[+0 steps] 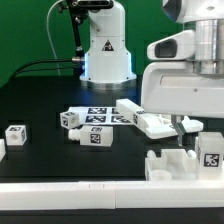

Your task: Assemble chair

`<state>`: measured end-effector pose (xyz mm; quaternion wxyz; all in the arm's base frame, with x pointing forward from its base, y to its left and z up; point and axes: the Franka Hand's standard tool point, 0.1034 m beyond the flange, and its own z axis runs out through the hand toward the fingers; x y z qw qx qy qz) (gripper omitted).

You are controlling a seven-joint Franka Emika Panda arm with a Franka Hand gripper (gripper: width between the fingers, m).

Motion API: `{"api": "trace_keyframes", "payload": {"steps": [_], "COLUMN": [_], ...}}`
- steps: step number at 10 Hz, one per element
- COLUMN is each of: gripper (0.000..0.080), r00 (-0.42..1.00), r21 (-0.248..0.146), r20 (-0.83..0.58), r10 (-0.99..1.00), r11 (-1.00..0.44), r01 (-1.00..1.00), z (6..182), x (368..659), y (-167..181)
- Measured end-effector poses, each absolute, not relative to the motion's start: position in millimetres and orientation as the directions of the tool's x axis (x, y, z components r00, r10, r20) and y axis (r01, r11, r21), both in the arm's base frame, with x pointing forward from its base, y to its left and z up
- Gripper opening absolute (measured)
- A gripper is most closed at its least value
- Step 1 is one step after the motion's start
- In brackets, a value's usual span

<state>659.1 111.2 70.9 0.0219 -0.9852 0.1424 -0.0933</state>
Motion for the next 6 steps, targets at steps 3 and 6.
{"api": "trace_keyframes", "payload": {"steps": [3, 6], "gripper": [0.0442, 0.0284], "r00": [0.923, 0.841], "r21": [-0.08, -0.109], "r20": [0.172, 0.153], "r10": [-0.344, -0.519], "r11": [-0.939, -0.854], "r01": [-0.335, -0.508], "z": [70.4, 70.4], "x": [658.9, 658.8], "y": [111.4, 109.1]}}
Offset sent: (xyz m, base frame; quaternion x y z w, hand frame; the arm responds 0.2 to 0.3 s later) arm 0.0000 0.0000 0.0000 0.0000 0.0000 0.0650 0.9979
